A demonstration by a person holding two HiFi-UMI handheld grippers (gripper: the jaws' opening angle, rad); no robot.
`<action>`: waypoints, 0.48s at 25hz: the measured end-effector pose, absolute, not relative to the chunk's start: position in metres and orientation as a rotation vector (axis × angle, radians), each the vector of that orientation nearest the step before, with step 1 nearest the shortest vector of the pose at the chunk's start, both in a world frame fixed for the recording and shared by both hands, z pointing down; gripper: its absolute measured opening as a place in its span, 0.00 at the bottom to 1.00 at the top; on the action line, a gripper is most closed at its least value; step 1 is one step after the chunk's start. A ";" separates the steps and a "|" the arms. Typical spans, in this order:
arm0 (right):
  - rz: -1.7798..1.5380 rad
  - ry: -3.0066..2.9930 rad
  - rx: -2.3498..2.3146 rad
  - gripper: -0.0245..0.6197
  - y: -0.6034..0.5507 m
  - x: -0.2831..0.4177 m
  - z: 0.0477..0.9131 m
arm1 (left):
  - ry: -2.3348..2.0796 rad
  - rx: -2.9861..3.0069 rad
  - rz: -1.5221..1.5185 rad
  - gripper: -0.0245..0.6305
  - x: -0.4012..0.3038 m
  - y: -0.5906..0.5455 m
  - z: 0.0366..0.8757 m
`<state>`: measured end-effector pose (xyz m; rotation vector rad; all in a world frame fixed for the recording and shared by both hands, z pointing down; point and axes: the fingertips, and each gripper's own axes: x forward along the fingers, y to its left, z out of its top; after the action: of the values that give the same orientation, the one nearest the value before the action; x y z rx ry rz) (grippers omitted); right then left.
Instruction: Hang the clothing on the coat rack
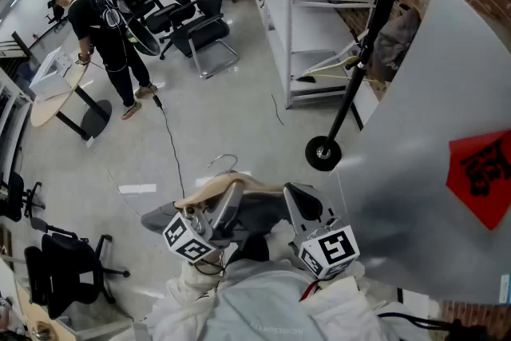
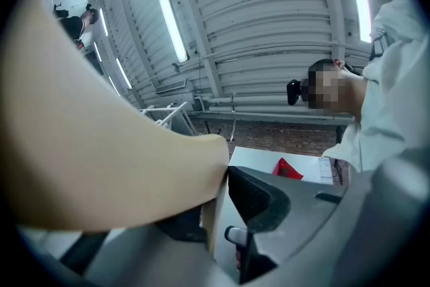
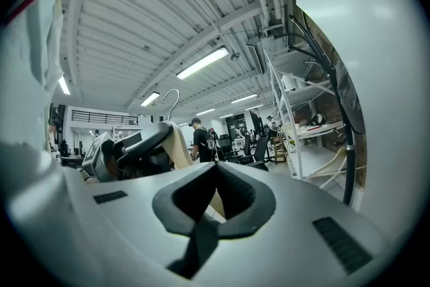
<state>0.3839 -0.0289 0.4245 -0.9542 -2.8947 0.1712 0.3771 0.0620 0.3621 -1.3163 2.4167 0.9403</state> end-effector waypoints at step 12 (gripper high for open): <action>0.159 -2.925 -0.902 0.08 0.009 0.279 0.418 | 2.344 -1.384 0.982 0.19 0.278 0.095 0.357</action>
<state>0.2788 0.0092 0.4181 -0.9024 -2.9251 0.1590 0.2781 0.0947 0.3568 -1.3842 2.3441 0.9816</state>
